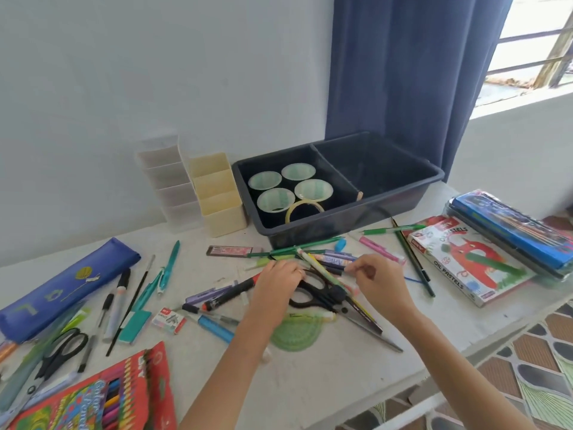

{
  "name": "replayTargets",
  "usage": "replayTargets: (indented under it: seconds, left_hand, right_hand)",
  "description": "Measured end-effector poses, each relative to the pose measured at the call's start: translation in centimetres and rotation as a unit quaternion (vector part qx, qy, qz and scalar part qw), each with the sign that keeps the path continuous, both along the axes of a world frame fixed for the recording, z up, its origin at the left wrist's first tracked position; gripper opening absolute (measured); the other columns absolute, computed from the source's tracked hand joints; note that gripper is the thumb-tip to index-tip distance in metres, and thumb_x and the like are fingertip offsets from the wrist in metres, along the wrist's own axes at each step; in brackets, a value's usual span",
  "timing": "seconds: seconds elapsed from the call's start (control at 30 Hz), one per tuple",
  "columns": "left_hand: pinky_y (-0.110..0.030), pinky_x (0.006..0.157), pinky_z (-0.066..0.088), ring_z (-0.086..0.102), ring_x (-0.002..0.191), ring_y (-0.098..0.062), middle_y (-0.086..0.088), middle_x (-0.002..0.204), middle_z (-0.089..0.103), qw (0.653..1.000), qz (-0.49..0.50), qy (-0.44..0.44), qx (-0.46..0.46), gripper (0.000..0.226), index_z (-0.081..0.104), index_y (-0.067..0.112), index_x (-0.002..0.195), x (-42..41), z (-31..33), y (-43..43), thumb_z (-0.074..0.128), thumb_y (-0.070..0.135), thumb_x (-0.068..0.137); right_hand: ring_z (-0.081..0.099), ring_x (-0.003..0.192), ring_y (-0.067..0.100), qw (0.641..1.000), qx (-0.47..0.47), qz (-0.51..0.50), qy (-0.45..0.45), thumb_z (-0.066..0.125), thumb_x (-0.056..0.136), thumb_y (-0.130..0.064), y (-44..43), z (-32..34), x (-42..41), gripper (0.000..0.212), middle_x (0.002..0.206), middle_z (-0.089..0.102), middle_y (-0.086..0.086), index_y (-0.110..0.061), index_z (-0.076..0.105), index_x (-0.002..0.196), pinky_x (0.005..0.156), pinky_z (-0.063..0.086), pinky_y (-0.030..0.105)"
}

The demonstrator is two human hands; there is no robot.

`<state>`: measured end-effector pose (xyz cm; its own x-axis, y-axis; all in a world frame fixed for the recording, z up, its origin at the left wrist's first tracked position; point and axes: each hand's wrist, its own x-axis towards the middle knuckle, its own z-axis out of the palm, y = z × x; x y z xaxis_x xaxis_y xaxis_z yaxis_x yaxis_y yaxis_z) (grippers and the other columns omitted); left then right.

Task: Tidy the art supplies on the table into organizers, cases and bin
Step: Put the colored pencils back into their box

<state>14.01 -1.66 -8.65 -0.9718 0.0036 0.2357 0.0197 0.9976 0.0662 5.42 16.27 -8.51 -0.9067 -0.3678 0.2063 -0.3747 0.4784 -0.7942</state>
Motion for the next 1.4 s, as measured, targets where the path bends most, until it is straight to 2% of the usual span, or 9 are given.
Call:
replayTargets:
  seconds: [0.1,0.2,0.4,0.67,0.8,0.9,1.03,1.13,1.4]
  left_hand:
    - [-0.023,0.081,0.03,0.066,0.085,-0.02,0.002,0.088,0.069,0.999,-0.009,0.048,0.015,0.03,0.07,0.016,0.089,0.5,0.1,-1.3,0.078,0.004,0.062]
    - [-0.021,0.074,0.033,0.065,0.07,-0.017,0.003,0.076,0.069,0.992,0.01,0.122,0.036,0.017,0.072,0.014,0.083,1.4,0.5,-2.8,0.062,0.015,0.07]
    - [-0.022,0.078,0.037,0.065,0.08,-0.023,-0.005,0.09,0.069,0.98,0.128,0.118,0.097,0.024,0.07,0.008,0.098,3.8,0.7,-5.1,0.053,0.017,0.084]
    - [-0.018,0.078,0.047,0.058,0.091,-0.011,0.003,0.099,0.06,0.937,0.203,0.192,0.209,0.018,0.063,0.01,0.108,7.1,1.2,-6.0,0.056,0.009,0.092]
    - [-0.014,0.072,0.048,0.06,0.085,-0.003,0.009,0.092,0.061,0.869,0.274,0.257,0.322,0.016,0.06,0.021,0.104,8.3,1.6,-5.8,0.061,0.016,0.089]
    - [-0.007,0.065,0.045,0.058,0.081,0.004,0.013,0.088,0.062,0.795,0.327,0.312,0.403,0.018,0.059,0.024,0.103,9.0,2.5,-5.3,0.064,0.017,0.087]
    - [-0.013,0.066,0.05,0.064,0.082,-0.009,0.001,0.089,0.068,0.69,0.36,0.305,0.549,0.017,0.066,0.017,0.103,10.3,3.1,-5.7,0.066,0.022,0.086]
    - [-0.021,0.07,0.055,0.07,0.083,-0.016,-0.009,0.09,0.072,0.615,0.333,0.295,0.651,0.021,0.068,0.005,0.103,11.7,3.1,-6.1,0.067,0.017,0.085]
    - [-0.019,0.064,0.053,0.07,0.08,-0.018,-0.009,0.089,0.074,0.562,0.306,0.286,0.713,0.018,0.068,0.003,0.101,17.4,3.5,-6.5,0.067,0.01,0.084]
  right_hand:
    - [0.056,0.076,0.009,0.999,0.026,0.007,0.029,0.052,0.087,0.006,-1.2,0.4,-0.6,0.027,0.087,0.068,0.003,-0.014,0.07,0.082,0.073,0.046,0.021]
    - [0.057,0.091,0.014,0.992,0.093,0.054,0.066,0.047,0.093,-0.002,-3.2,1.2,-2.0,0.026,0.103,0.066,0.005,-0.009,0.07,0.103,0.083,0.045,0.024]
    - [0.049,0.115,0.023,0.952,0.242,0.176,0.071,0.051,0.095,-0.017,-7.2,1.3,-4.5,0.03,0.122,0.055,0.006,-0.013,0.06,0.123,0.1,0.039,0.034]
    - [0.052,0.096,0.015,0.95,0.205,0.209,0.109,0.058,0.091,-0.024,-8.5,1.6,-2.9,0.02,0.097,0.057,-0.001,-0.015,0.069,0.104,0.081,0.045,0.028]
    - [0.041,0.09,0.008,0.964,0.162,0.181,0.106,0.059,0.091,-0.027,-9.2,2.3,0.0,0.017,0.09,0.059,-0.009,-0.021,0.07,0.103,0.077,0.033,0.021]
    - [0.053,0.079,0.002,0.983,0.069,0.161,-0.047,0.064,0.088,-0.024,-10.4,2.9,2.8,0.011,0.084,0.063,-0.013,-0.022,0.071,0.096,0.069,0.038,0.013]
    - [0.059,0.065,0.006,0.937,-0.069,0.22,-0.263,0.065,0.087,-0.015,-12.0,3.9,7.1,0.009,0.077,0.072,-0.002,-0.021,0.071,0.082,0.058,0.046,0.014]
    - [0.057,0.058,0.011,0.914,-0.087,0.246,-0.312,0.067,0.085,-0.012,-13.0,4.4,10.2,0.007,0.074,0.071,0.007,-0.016,0.072,0.081,0.056,0.051,0.018]
    - [0.054,0.052,0.009,0.909,-0.049,0.304,-0.282,0.072,0.082,-0.016,-14.7,3.9,16.6,0.007,0.062,0.067,0.001,-0.014,0.073,0.075,0.05,0.047,0.02]
